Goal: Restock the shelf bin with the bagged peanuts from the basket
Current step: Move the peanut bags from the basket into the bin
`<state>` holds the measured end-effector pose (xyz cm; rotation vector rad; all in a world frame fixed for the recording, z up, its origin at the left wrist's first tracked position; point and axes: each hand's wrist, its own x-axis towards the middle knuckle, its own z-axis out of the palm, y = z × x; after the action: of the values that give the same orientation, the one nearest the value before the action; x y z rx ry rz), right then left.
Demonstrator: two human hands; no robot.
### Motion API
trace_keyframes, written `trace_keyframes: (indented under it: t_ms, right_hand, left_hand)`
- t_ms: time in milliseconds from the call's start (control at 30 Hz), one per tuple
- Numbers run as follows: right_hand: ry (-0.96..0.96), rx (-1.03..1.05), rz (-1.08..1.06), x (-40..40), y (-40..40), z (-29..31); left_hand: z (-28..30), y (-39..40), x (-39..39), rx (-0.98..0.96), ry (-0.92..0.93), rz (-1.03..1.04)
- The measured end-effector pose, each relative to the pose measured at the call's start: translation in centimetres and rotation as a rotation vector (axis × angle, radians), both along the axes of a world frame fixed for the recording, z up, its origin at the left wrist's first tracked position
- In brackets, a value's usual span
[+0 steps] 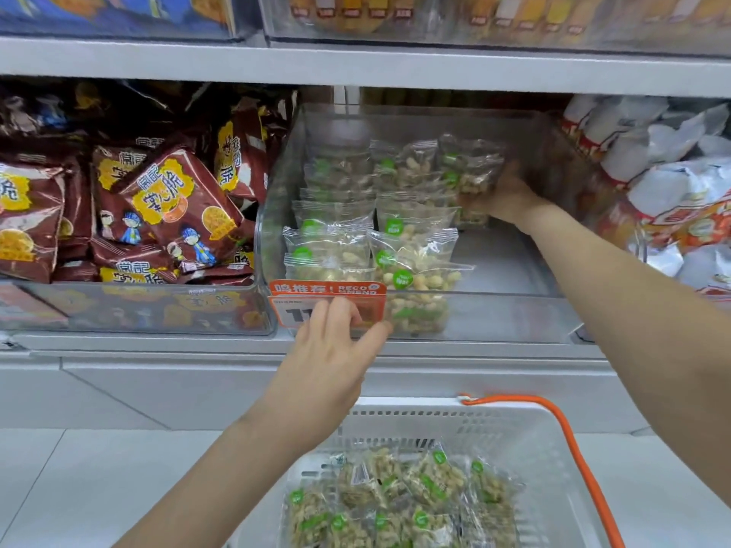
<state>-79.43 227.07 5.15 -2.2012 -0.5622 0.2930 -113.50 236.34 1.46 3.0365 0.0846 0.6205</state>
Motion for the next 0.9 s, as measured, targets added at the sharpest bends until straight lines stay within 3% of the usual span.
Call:
trace_keyframes:
  t_ms: [367, 400, 467, 533, 667, 900]
  right_hand:
    - [-0.03, 0.05, -0.043, -2.2, -0.1, 0.5]
    - [-0.078, 0.055, -0.101, -2.7, 0.0, 1.1]
    - [-0.367, 0.07, -0.145, -3.8, 0.3, 2.6]
    - [-0.629, 0.021, 0.041, -5.2, 1.2, 4.2]
    - [-0.553, -0.43, 0.507, -7.0, 4.1, 4.6]
    - [-0.495, -0.52, 0.512, -7.0, 4.6, 4.7]
  left_hand:
    - [0.4, -0.4, -0.1, -0.007, 0.013, 0.037]
    - [0.3, -0.4, -0.1, -0.003, 0.015, 0.039]
    - [0.3, -0.5, -0.1, 0.002, 0.012, 0.042]
    - [0.3, -0.5, 0.0, -0.012, 0.01, 0.046]
    - [0.3, -0.6, -0.1, -0.014, 0.023, 0.048]
    - [0.3, -0.4, -0.2, -0.02, 0.02, 0.037]
